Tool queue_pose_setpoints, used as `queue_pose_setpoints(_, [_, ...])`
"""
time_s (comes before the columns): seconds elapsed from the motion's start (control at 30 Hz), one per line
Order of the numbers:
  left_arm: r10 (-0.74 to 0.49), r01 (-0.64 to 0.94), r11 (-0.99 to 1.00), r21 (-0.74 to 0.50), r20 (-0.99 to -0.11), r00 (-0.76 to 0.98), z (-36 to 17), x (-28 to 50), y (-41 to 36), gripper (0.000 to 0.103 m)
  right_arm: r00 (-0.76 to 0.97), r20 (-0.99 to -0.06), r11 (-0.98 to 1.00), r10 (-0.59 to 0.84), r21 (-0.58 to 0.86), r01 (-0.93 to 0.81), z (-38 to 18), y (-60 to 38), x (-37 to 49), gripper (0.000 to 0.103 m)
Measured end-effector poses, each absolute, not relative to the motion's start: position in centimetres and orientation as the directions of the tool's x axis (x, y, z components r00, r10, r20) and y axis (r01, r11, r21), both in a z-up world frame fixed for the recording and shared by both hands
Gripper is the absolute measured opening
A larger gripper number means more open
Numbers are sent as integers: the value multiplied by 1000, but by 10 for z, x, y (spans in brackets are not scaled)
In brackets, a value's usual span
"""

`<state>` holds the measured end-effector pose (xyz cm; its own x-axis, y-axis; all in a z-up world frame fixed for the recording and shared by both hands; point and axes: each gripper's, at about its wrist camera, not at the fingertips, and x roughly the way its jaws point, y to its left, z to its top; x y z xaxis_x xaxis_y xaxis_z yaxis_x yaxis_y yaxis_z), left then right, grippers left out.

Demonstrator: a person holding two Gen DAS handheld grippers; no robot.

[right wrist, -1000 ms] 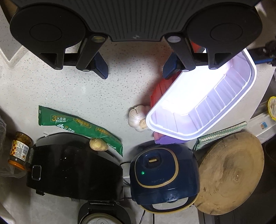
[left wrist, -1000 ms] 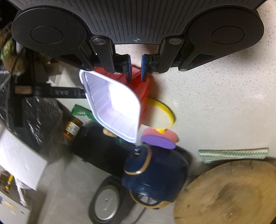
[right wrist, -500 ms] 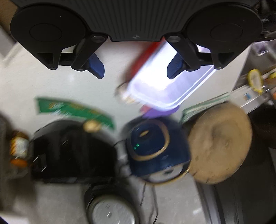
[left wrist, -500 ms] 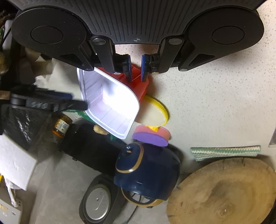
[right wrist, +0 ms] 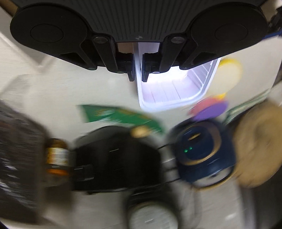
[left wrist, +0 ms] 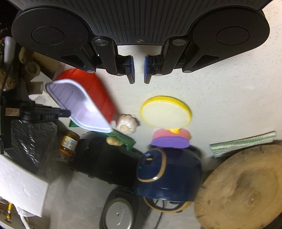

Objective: Collect trash

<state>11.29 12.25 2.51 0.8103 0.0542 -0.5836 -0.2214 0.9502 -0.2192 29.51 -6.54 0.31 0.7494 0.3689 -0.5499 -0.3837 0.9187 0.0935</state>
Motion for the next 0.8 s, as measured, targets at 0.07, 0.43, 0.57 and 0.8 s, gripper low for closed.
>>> queue_pose_setpoints(0.07, [48, -216, 950, -223, -582, 812, 27, 118, 123, 13, 786, -524, 938, 329, 82, -338, 3, -77, 304, 8])
queue_pose_setpoints(0.43, [126, -318, 917, -242, -581, 804, 43, 185, 190, 13, 781, -469, 907, 413, 134, -399, -3, -111, 302, 68])
queue_pose_setpoints(0.57, [-12, -208, 925, -319, -571, 821, 41, 230, 188, 13, 806, -446, 913, 388, 68, -402, 5, -132, 288, 69])
queue_pose_setpoints(0.8, [20, -84, 992, -93, -542, 840, 29, 299, 123, 14, 861, -423, 954, 281, 23, -300, 4, -186, 280, 71])
